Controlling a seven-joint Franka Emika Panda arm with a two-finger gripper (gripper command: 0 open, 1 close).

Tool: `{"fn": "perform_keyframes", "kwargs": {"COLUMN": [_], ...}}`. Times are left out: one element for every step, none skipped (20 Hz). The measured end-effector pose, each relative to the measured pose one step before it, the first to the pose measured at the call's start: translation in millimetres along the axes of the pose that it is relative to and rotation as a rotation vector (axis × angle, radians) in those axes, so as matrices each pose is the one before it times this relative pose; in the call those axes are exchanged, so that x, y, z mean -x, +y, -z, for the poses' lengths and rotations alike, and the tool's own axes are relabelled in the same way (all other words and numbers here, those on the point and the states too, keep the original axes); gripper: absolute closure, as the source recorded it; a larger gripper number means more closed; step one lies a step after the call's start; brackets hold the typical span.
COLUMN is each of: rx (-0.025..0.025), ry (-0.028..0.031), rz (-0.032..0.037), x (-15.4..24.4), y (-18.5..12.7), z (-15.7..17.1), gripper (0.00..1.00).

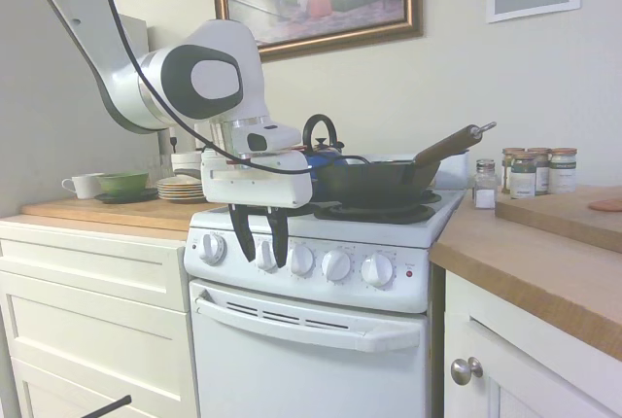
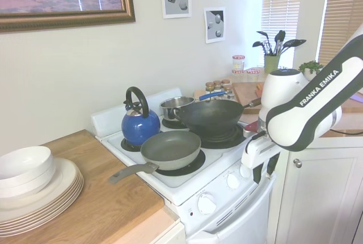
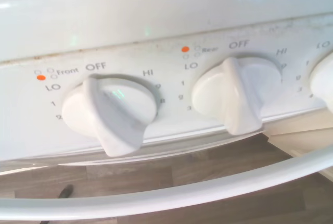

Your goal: Turn on the stove on the top right

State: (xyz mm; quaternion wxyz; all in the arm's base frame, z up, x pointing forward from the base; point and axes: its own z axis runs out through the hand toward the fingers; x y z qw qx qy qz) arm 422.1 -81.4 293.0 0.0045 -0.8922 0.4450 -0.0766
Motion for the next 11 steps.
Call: {"fn": "perform_keyframes", "kwargs": {"rx": [0.00128, 0.00105, 0.00003, -0.00082, -0.00037, -0.00092, -0.00241, -0.00182, -0.00218, -0.00163, 0.00215], "ry": [-0.00095, -0.00052, 0.00062, 0.0012, 0.00085, -0.00026, -0.00092, -0.00064, 0.00054, 0.00122, -0.00221], "rz": [0.00015, -0.00065, -0.00175, -0.00177, -0.00151, -0.00267, -0.00198, -0.00205, -0.00106, 0.00246, 0.00772], "x": [-0.34, -0.77, -1.38, -1.42, -1.18, -1.01, -0.82, -1.01, -1.07, -0.76, 0.22], "y": [-0.35, -0.29, -0.07, 0.2, 0.35, 0.4, -0.13, -0.38, -0.23, 0.19, 0.41], "z": [0.37, 0.6, 0.92, 0.9, 0.76, 0.83, 1.34, 1.82, 2.25, 2.5, 2.54], "gripper": [0.0, 0.0, 0.0, 0.0, 0.0, 0.0, 0.0, 0.0, 0.0, 0.0, 0.0]}}
